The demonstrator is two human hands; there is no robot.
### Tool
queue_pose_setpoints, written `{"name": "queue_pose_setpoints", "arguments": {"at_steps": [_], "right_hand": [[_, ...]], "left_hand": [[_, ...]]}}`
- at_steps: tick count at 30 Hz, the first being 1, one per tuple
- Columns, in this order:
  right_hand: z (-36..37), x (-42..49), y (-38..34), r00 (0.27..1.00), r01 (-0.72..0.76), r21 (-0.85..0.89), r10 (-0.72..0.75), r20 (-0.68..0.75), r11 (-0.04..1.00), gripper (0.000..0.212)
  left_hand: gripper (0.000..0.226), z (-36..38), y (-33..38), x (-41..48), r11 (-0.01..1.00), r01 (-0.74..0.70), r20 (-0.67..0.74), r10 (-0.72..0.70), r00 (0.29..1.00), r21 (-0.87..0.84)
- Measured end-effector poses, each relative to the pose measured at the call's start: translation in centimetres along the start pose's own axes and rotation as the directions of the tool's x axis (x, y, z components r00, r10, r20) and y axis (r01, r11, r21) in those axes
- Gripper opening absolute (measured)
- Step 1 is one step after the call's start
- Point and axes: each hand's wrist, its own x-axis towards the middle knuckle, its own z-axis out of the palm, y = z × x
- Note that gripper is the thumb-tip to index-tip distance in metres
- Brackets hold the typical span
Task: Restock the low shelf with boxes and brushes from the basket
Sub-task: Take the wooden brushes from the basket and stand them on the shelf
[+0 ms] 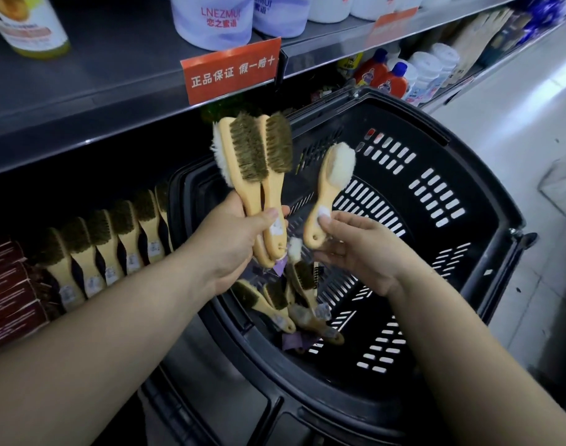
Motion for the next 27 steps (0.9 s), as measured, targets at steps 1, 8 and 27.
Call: {"name": "queue_pose_setpoints", "arguments": {"at_steps": [1,8,27], "right_hand": [[0.2,0.0,0.0,0.999,0.026,-0.048,-0.027,-0.023,0.999,0.012],[1.0,-0.4,0.2,0.961,0.263,-0.247,-0.276,-0.018,0.933,0.011],[3.1,-0.1,-0.5,0.917,0.398,-0.516,-0.319,0.240,0.758,0.048]], "left_hand": [[0.026,0.1,0.0,0.0,1.000,0.004,0.008,-0.004,1.000,0.001],[0.041,0.6,0.1,-0.6,0.999,0.022,0.011,-0.023,1.000,0.023],[0.056,0.4,0.0,-0.6,0.995,0.008,0.021,-0.006,1.000,-0.103]]}}
